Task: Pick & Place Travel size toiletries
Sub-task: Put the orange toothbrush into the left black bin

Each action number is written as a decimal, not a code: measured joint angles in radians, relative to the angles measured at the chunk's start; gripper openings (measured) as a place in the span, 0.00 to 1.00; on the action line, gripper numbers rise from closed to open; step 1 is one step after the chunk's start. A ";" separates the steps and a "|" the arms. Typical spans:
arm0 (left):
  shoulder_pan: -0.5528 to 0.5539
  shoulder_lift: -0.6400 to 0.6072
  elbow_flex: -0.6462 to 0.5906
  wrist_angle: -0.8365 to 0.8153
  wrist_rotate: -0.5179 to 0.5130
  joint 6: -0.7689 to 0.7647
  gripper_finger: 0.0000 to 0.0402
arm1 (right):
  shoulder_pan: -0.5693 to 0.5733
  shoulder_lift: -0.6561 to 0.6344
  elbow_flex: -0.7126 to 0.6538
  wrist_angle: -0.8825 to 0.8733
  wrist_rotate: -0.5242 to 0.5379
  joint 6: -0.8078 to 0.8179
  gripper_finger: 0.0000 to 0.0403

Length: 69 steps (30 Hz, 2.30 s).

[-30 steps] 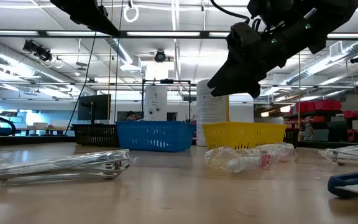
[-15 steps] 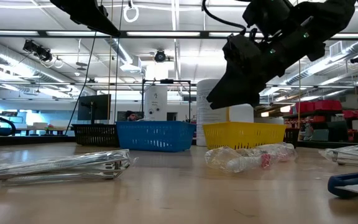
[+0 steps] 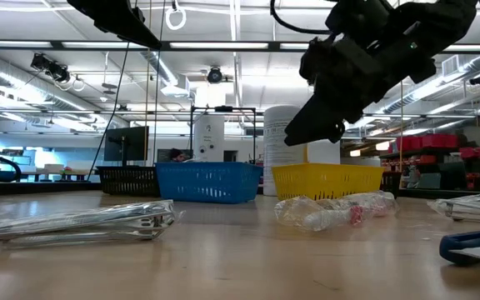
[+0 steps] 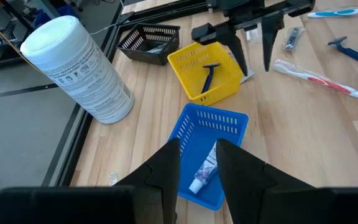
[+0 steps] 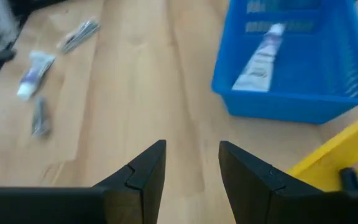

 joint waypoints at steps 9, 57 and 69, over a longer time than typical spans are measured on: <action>0.000 0.000 0.000 0.000 0.000 0.000 0.28 | 0.088 0.003 0.000 0.001 -0.164 -0.103 0.39; 0.000 0.000 0.000 0.294 0.001 -0.075 0.28 | 0.252 0.241 0.000 0.035 0.052 -0.184 0.11; -0.001 0.130 0.000 0.285 0.218 -0.159 0.28 | 0.147 0.226 0.000 0.566 0.216 -0.346 0.08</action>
